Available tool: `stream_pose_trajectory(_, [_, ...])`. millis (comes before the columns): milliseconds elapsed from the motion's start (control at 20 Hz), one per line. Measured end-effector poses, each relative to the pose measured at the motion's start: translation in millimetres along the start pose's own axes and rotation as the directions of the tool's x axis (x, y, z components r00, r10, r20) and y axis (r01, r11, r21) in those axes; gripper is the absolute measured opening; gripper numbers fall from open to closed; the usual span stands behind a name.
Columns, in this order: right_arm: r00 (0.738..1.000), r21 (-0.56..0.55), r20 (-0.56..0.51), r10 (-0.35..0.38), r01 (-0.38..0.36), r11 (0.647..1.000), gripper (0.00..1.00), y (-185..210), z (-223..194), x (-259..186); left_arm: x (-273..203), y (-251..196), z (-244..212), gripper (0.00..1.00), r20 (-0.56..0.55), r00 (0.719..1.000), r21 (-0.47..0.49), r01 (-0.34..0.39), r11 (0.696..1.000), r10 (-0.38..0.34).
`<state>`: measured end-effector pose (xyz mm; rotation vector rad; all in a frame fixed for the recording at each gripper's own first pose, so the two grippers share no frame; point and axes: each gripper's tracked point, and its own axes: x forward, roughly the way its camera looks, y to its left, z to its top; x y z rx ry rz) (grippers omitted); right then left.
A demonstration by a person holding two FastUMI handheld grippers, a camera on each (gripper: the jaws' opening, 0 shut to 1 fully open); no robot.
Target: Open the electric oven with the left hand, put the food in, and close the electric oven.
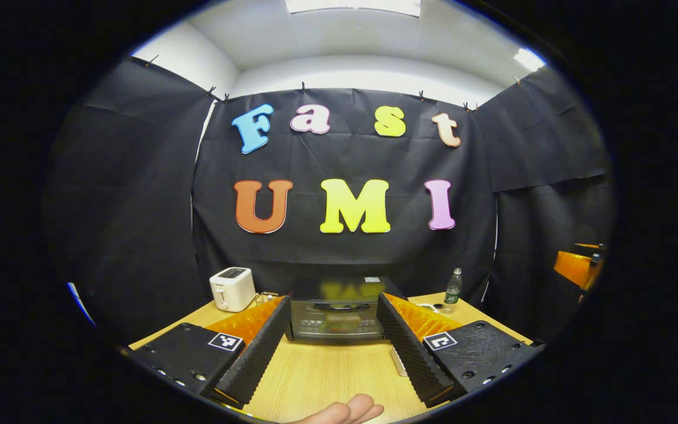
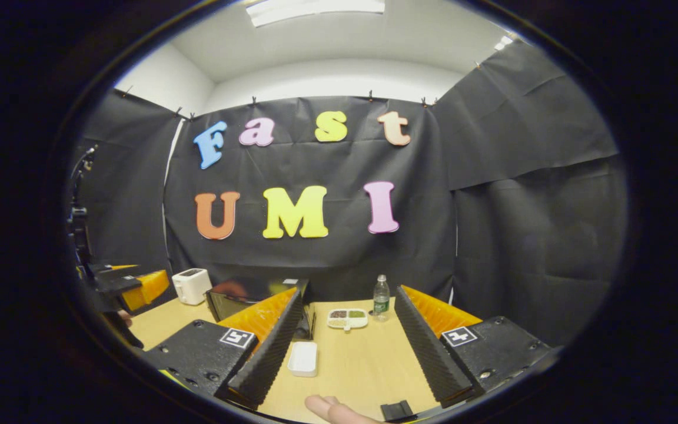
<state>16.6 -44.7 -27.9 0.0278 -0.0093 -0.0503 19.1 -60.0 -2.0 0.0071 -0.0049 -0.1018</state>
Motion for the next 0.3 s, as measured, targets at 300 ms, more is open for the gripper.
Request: stream_pose_trajectory(300, [1.000,0.014,0.016,-0.013,0.012,1.000,1.00,-9.7,-2.9,-17.6,-47.1,-2.9,5.3,0.96,0.030,1.000,0.026,-0.001,1.000,0.000])
